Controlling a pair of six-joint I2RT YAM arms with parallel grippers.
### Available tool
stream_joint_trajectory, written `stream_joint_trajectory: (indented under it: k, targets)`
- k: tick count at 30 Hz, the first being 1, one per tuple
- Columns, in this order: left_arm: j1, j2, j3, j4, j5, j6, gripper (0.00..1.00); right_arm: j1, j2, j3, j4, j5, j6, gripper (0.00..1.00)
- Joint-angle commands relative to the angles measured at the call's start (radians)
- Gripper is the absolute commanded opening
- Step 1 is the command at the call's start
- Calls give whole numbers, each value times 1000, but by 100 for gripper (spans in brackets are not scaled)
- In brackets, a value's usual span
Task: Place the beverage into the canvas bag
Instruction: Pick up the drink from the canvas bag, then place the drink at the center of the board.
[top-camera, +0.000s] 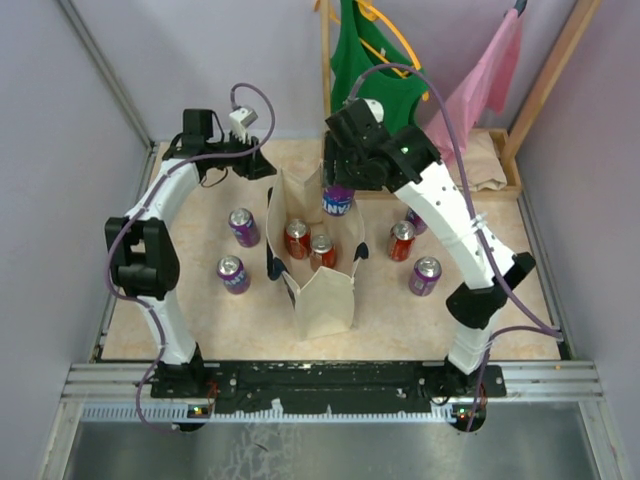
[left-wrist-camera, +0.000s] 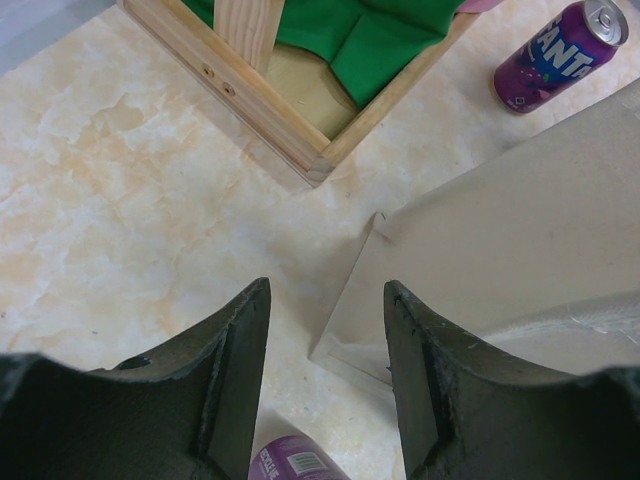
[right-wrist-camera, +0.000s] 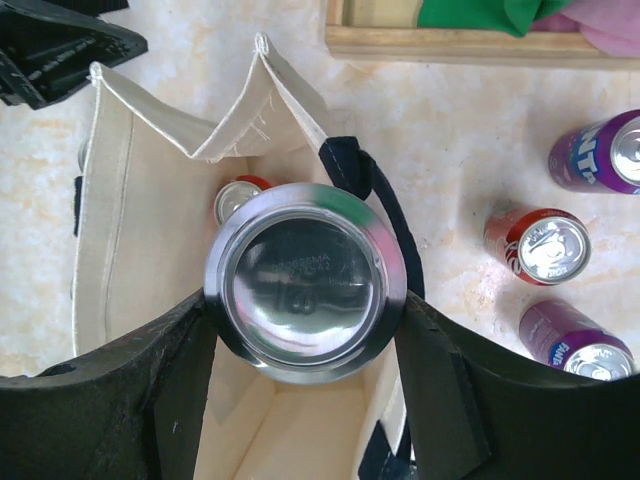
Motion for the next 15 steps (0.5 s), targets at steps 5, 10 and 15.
stream_joint_trajectory:
  k: [5,10,15]
  targets:
    - [-3,35,55,5,26,3,56,-83,-207,48,102,167,29,0]
    - [-4,53,86,-1,24,3,56,-187,-372,-54,53,293,73,0]
    - [-4,65,108,-10,26,8,56,-257,-487,-173,-27,401,116,0]
